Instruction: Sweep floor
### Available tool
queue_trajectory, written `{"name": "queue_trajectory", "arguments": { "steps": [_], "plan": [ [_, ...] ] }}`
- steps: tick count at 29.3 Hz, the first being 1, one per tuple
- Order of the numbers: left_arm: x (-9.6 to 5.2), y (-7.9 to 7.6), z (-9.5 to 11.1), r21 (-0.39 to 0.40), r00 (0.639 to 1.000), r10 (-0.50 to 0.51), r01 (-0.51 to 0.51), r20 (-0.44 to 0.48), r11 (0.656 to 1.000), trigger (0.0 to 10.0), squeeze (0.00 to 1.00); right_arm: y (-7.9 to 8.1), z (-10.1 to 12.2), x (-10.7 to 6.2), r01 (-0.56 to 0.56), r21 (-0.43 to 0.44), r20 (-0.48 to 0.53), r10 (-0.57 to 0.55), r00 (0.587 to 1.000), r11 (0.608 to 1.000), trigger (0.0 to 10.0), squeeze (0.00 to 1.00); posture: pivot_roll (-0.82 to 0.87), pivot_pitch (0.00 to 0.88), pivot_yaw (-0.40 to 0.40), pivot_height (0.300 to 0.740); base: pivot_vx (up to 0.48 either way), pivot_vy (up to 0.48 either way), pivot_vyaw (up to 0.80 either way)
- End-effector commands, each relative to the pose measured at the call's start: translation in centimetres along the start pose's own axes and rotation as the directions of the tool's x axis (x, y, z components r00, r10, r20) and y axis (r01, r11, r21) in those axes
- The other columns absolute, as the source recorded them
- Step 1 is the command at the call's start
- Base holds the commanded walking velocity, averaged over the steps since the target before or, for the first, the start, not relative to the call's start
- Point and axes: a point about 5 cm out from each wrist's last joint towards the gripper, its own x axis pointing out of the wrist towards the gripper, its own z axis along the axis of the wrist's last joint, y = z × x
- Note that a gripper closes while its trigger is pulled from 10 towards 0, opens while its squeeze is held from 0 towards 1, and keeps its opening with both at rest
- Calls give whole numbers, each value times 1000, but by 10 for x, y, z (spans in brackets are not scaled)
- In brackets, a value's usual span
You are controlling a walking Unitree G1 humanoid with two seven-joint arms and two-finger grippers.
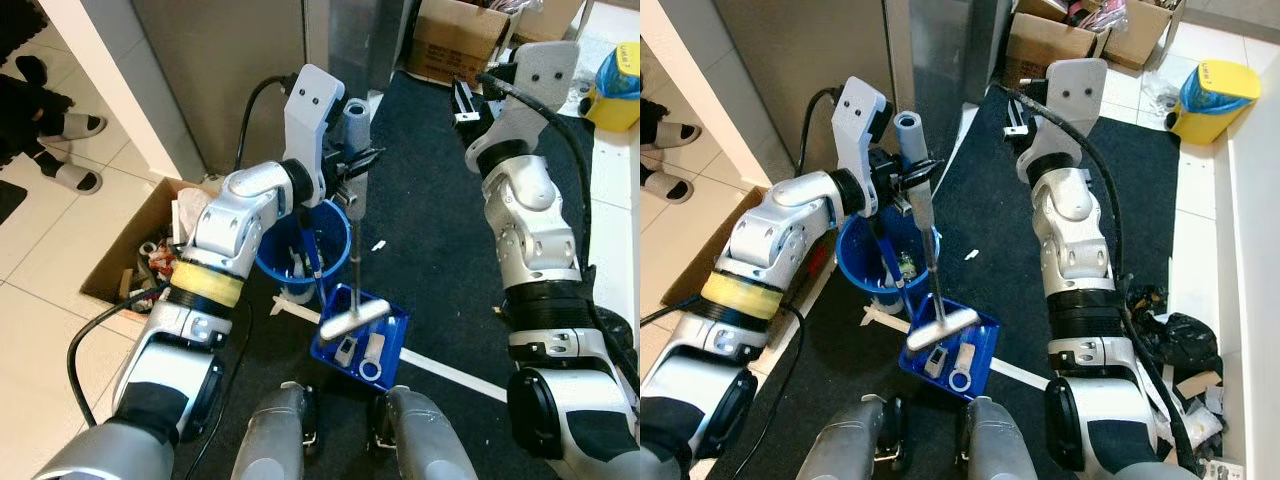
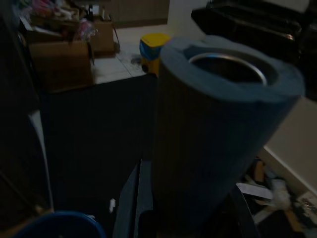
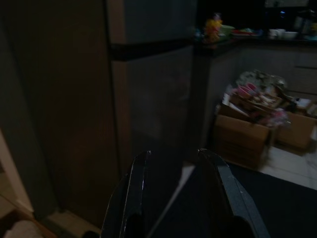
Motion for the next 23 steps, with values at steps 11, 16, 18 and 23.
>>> {"name": "queue_trajectory", "arguments": {
  "steps": [11,16,18,23],
  "plan": [
    [19,3,29,51,991,-101,97,90,994,10000,0,-20,-36,-37,27,-63,-168,-37,985,998,10000,0,-33,93,114,740,0,0,0],
    [24,3,28,38,989,-124,121,85,992,10000,0,-20,-33,-41,40,-13,-166,-41,985,999,10000,1000,-44,93,126,740,0,0,0],
    [31,-1,27,20,986,-141,140,88,990,10000,0,-15,-28,-41,37,64,-160,-26,987,997,10000,1000,-52,93,131,740,0,0,0],
    [41,-7,33,11,981,-163,163,107,987,10000,0,-3,-25,-40,-16,164,-167,44,985,986,10000,0,-53,92,131,740,0,0,0]
  ]
}}
